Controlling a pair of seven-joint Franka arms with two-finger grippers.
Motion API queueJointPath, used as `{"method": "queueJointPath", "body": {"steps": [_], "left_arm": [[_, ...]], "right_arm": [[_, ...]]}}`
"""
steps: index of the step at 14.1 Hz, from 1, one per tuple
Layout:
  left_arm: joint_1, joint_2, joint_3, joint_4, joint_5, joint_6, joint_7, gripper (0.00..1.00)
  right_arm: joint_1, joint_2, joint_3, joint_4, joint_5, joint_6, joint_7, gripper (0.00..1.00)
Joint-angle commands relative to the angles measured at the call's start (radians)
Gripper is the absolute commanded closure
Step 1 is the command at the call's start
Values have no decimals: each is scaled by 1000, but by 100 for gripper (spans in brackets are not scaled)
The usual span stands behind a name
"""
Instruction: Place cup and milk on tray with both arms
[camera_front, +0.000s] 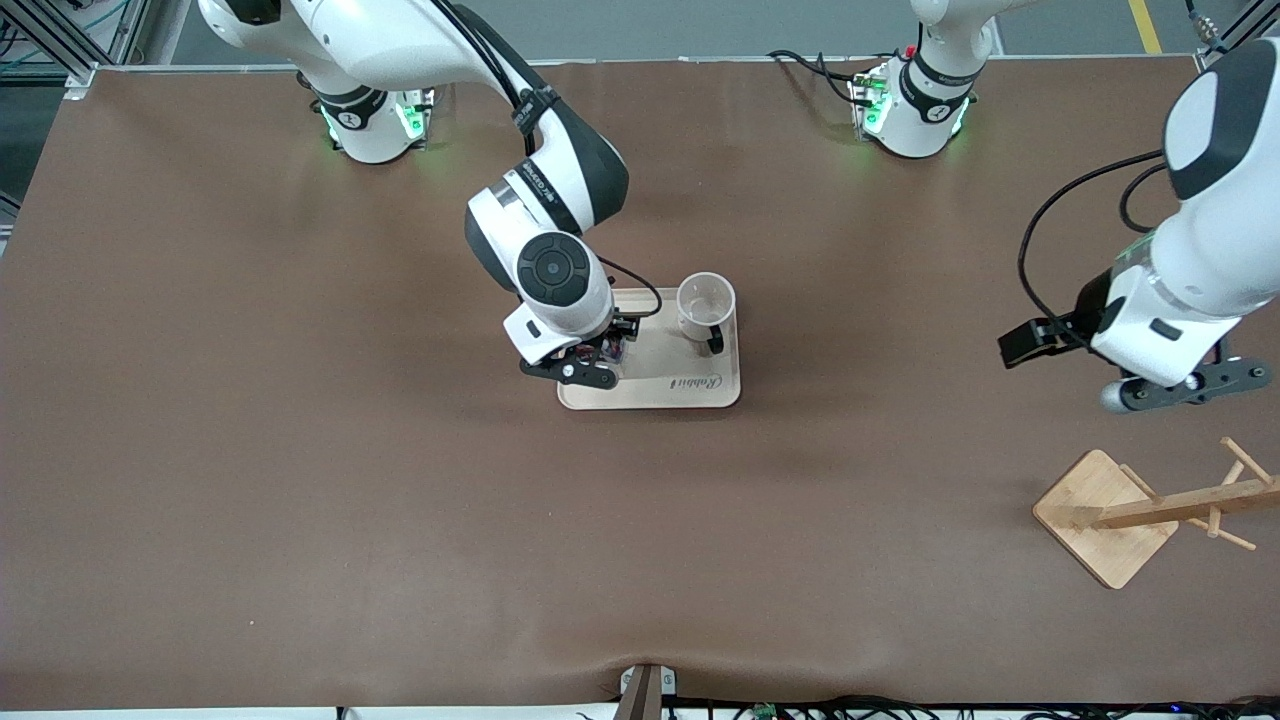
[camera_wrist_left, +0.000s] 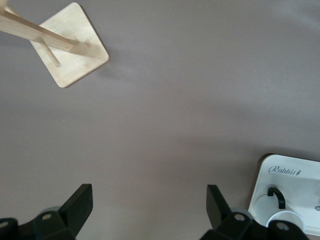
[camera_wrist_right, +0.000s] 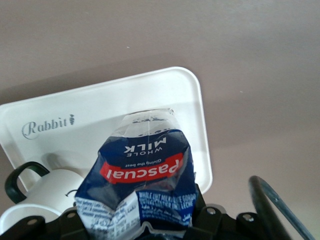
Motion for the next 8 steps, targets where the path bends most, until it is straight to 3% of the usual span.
{"method": "queueJointPath", "body": {"steps": [1,3,4,5,8], "left_arm": [[3,-34,-5,-9,19,-39,24,0],[2,-38,-5,-3,20,-50,37,0],[5,-48,-4,4,20,-53,44,0],[8,-60,-4,2,19,-64,67,0],[34,-100,-1,4,7,-72,180,0]], "right_arm": [[8,21,0,27,-2,26,16,100],[8,24,0,27,-2,26,15,100],[8,24,0,27,-2,25,13,88],[8,24,0,27,-5,25,16,49],[7,24,0,25,-8,20,18,34]]}}
